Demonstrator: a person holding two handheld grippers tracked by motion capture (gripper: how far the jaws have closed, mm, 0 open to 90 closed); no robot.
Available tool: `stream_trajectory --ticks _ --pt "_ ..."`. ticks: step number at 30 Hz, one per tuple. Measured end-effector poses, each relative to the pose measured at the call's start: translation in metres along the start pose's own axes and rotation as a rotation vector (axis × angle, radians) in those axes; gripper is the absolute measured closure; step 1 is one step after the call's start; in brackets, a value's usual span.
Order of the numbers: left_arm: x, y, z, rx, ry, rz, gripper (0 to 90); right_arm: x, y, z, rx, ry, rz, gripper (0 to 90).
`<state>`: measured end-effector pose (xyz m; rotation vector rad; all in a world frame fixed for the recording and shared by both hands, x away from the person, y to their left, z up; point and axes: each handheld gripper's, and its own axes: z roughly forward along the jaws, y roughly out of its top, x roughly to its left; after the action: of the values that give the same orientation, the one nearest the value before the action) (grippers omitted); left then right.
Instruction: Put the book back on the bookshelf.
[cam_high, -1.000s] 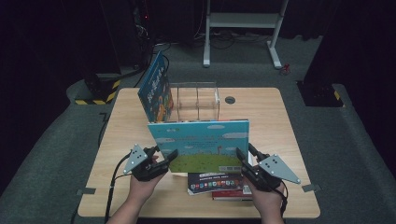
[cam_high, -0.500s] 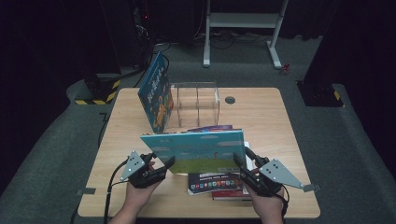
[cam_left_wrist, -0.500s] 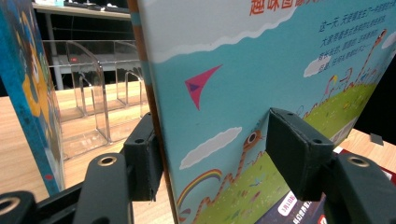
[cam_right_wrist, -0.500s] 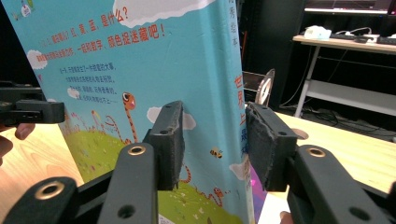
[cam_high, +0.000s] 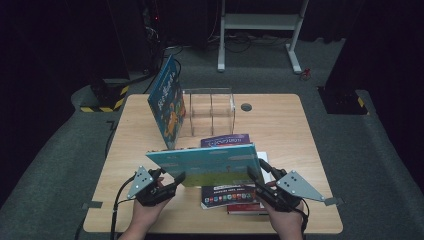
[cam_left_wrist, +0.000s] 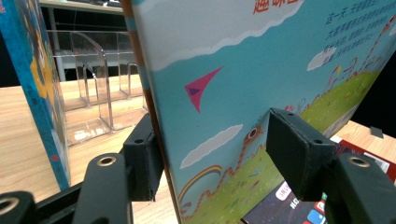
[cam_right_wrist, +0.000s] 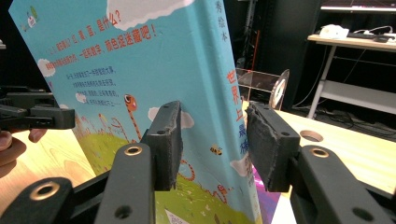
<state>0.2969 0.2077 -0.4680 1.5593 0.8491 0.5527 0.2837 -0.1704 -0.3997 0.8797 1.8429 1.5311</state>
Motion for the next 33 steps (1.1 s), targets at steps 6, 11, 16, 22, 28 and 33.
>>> stream_trajectory --ticks 6,11,16,22,28,33 --pt "0.0 -0.002 -0.002 0.009 0.008 0.01 39.9 0.002 0.003 0.002 0.004 0.013 -0.006 53.7" --pt "-0.002 -0.002 -0.003 0.009 0.009 0.015 40.2 0.001 0.004 0.005 0.011 0.038 0.004 48.7" --pt "-0.002 -0.003 -0.004 0.011 0.007 0.025 40.6 -0.003 0.005 0.009 0.041 0.069 0.046 40.4" --pt "-0.002 -0.003 -0.004 0.011 0.01 0.031 40.5 -0.001 0.005 0.011 0.045 0.099 0.028 42.0" --pt "-0.001 -0.003 -0.004 0.013 0.014 0.031 40.1 0.001 0.003 0.01 0.045 0.086 -0.024 46.0" --pt "0.0 -0.002 -0.003 0.015 0.022 0.027 39.1 0.0 0.002 0.007 0.038 0.105 -0.039 50.3"
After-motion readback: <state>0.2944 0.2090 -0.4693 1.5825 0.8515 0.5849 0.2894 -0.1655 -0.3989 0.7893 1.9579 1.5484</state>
